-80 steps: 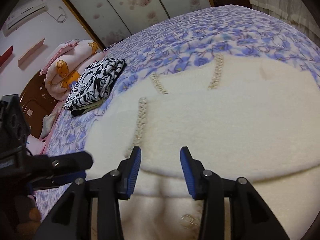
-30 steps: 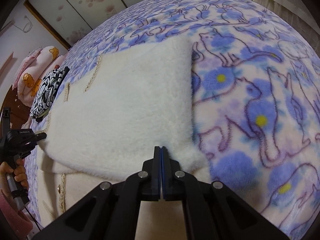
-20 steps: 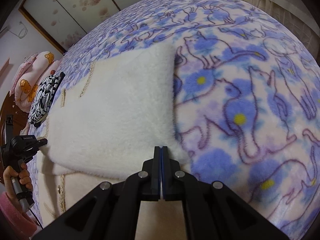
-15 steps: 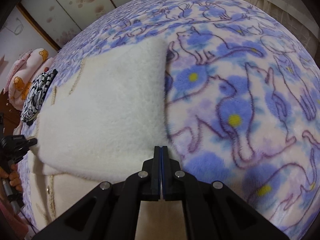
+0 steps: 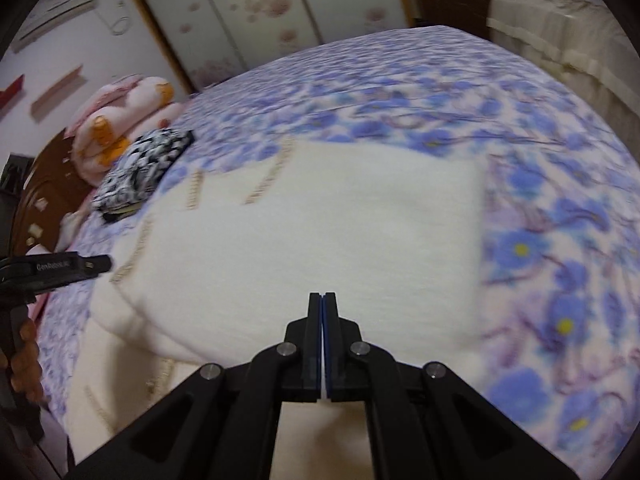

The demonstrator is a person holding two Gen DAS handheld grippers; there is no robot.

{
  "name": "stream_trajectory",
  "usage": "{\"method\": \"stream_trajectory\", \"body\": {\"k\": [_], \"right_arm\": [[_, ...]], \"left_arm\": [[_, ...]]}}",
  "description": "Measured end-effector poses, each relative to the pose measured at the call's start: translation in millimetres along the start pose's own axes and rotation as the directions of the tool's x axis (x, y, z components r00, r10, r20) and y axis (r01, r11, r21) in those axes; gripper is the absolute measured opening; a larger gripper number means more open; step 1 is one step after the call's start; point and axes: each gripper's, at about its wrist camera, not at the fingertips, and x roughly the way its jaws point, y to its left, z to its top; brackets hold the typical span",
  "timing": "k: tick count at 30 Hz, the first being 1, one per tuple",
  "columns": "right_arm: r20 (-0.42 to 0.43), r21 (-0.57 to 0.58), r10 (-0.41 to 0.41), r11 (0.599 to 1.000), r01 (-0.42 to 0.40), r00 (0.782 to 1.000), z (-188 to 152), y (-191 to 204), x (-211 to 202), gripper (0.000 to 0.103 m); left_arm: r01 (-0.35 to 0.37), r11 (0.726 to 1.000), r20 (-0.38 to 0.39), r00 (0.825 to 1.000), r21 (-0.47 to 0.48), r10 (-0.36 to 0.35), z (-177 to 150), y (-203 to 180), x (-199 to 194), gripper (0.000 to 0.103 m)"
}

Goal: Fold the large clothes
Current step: 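Open the left tool and withdraw it from the cuff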

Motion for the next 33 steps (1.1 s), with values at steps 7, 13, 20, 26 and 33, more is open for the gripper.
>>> {"method": "stream_trajectory", "body": {"k": [7, 13, 20, 26, 33], "right_arm": [[-0.039, 0.021, 0.104, 0.994, -0.104, 0.994, 6.7, 34.9, 63.7, 0.0], [0.006, 0.063, -0.003, 0.998, 0.002, 1.0, 28.8, -4.0, 80.1, 0.0], [0.078, 0.083, -0.176, 0.982, 0.169, 0.981, 60.1, -61.5, 62.9, 0.0], [0.077, 0.136, -0.292, 0.95, 0.28, 0.953, 67.4, -99.7, 56.3, 0.0], [0.053, 0.159, -0.341, 0.931, 0.329, 0.939, 60.4, -101.8, 56.6, 0.0]], "left_arm": [[0.099, 0.994, -0.091, 0.991, 0.052, -0.094, -1.6, -49.6, 55.0, 0.016], [0.05, 0.997, -0.013, 0.999, 0.055, -0.05, 23.9, -50.9, 80.4, 0.013], [-0.12, 0.991, 0.079, 0.99, 0.065, 0.115, 57.7, -21.8, 91.1, 0.013], [-0.23, 0.973, 0.095, 0.969, -0.001, 0.229, 73.6, 20.9, 98.0, 0.013], [-0.142, 0.988, 0.058, 0.988, -0.053, 0.145, 77.5, 43.7, 109.6, 0.013]]}}
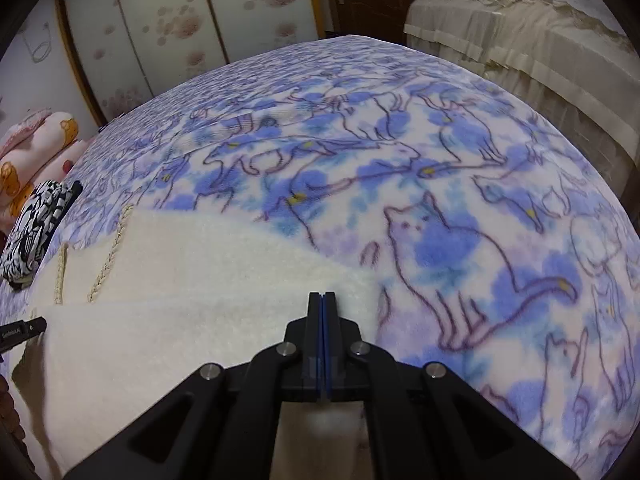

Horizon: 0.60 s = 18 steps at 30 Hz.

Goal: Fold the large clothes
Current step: 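Open the left tool and withdraw it from the cuff, then move both tools to the cardigan hem and slide fingers under it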

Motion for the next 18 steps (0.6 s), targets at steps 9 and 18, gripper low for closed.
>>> {"method": "stream_trajectory", "body": {"k": [9, 18], "right_arm": [[-0.067, 0.057, -0.029, 0.998, 0.032, 0.997, -4.4, 2.2, -10.5, 0.0], [-0.092, 0.151, -0.036, 0.987, 0.05, 0.995, -79.4, 6.0, -78.4, 0.0]], "left_arm": [[0.059, 0.997, -0.035, 0.998, 0.051, -0.057, -8.0, 5.4, -9.8, 0.013], [0.176, 0.975, -0.074, 0.983, 0.135, -0.167, -64.0, 45.8, -57.5, 0.013]]}}
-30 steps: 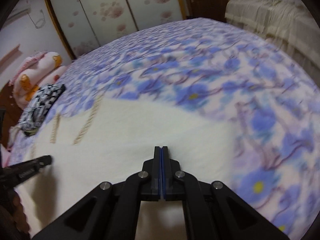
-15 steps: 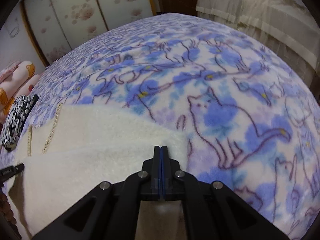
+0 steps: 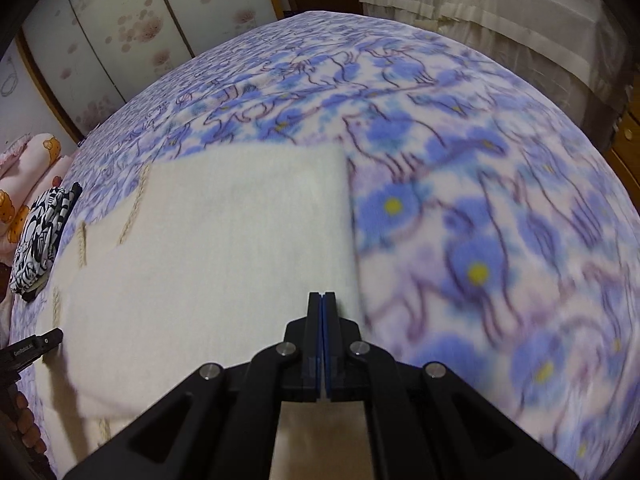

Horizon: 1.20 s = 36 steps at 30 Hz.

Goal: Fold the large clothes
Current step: 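Move both tools to the cardigan hem and slide fingers under it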

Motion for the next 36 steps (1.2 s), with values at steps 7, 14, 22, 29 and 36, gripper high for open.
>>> {"method": "stream_trajectory", "body": {"k": [7, 14, 22, 29, 36], "right_arm": [[-0.07, 0.057, -0.024, 0.998, 0.028, 0.997, -67.8, 3.8, -51.1, 0.0], [-0.087, 0.06, -0.024, 0.998, 0.029, 0.996, -126.0, 18.0, -103.0, 0.0], [-0.091, 0.006, -0.004, 1.0, 0.005, 0.996, -188.5, 33.4, -154.9, 0.0], [-0.135, 0.021, 0.02, 1.0, -0.018, 0.991, -239.0, 14.2, -190.5, 0.0], [-0.177, 0.174, -0.052, 0.981, 0.083, 0.983, -264.4, -44.5, -200.2, 0.005]], "left_arm": [[0.057, 0.996, -0.005, 0.998, 0.073, -0.057, -76.6, 26.0, -66.8, 0.013], [0.159, 0.987, -0.008, 0.987, 0.027, -0.158, -140.0, 63.5, -116.7, 0.017], [0.147, 0.989, -0.036, 0.988, -0.036, -0.148, -201.7, 111.3, -151.3, 0.022], [0.103, 0.988, -0.118, 0.986, -0.118, -0.117, -254.0, 166.1, -157.7, 0.029], [0.039, 0.983, -0.241, 0.967, -0.177, -0.082, -306.0, 206.0, -148.7, 0.044]]}}
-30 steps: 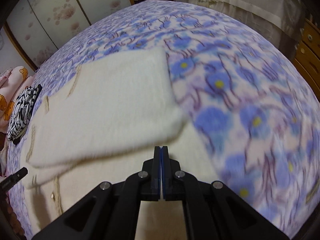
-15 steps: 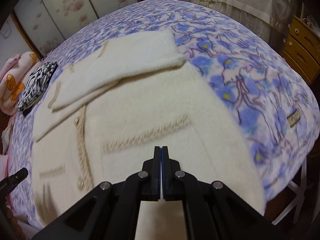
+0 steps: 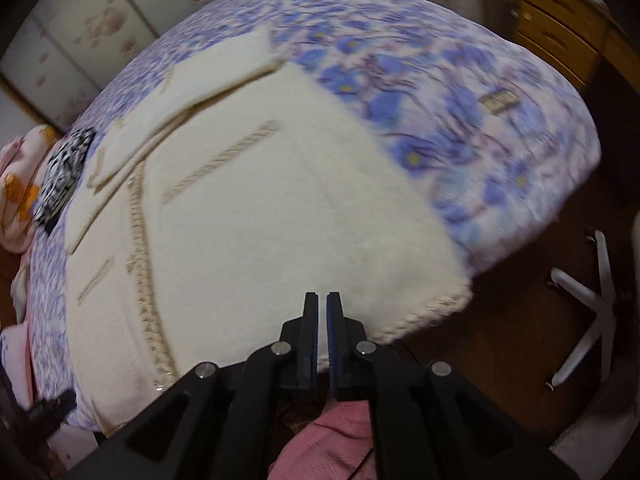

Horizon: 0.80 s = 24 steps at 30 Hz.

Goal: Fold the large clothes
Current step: 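Move both tools to the cardigan hem and slide fingers under it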

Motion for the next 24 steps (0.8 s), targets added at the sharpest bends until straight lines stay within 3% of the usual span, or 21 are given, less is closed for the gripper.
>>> {"method": "stream_trajectory", "body": {"k": [2, 4, 6, 8, 12, 16, 18, 24], "right_arm": [[-0.008, 0.032, -0.016, 0.999, 0.016, 1.0, 0.9, -15.7, 4.3, 0.01], [-0.021, 0.048, -0.026, 0.998, 0.027, 0.999, 2.8, -28.3, 10.0, 0.023], [-0.031, 0.041, -0.024, 0.999, 0.025, 0.999, 5.3, -37.2, 15.3, 0.026], [-0.046, 0.035, -0.033, 0.999, 0.035, 0.998, 8.8, -46.4, 20.5, 0.027], [-0.073, 0.001, -0.047, 0.999, 0.047, 0.996, 14.6, -59.8, 31.8, 0.049], [-0.113, -0.083, -0.056, 0.995, 0.047, 0.992, 19.2, -63.8, 48.4, 0.051], [-0.13, -0.114, -0.038, 0.993, 0.023, 0.991, 21.1, -64.5, 55.3, 0.051], [-0.183, -0.081, 0.014, 0.996, -0.03, 0.983, 28.5, -70.1, 71.0, 0.054]], "left_arm": [[-0.019, 1.0, -0.033, 0.999, 0.012, 0.019, -7.5, 8.5, 5.4, 0.045], [-0.029, 0.999, -0.054, 0.998, 0.022, 0.03, -12.5, 14.9, 9.1, 0.05], [-0.036, 0.999, -0.059, 0.998, 0.039, 0.038, -16.2, 18.9, 11.3, 0.057], [-0.049, 0.997, -0.069, 0.996, 0.059, 0.053, -17.7, 21.5, 13.5, 0.058], [-0.042, 0.997, -0.102, 0.994, 0.058, 0.048, -13.4, 23.0, 19.6, 0.065], [-0.028, 0.997, -0.1, 0.994, 0.072, 0.035, 3.1, 13.0, 26.9, 0.07], [-0.006, 0.995, -0.138, 0.99, 0.098, 0.019, 12.0, 5.9, 35.9, 0.07], [0.082, 0.989, -0.24, 0.969, 0.124, -0.05, 26.4, 0.0, 67.3, 0.07]]}}
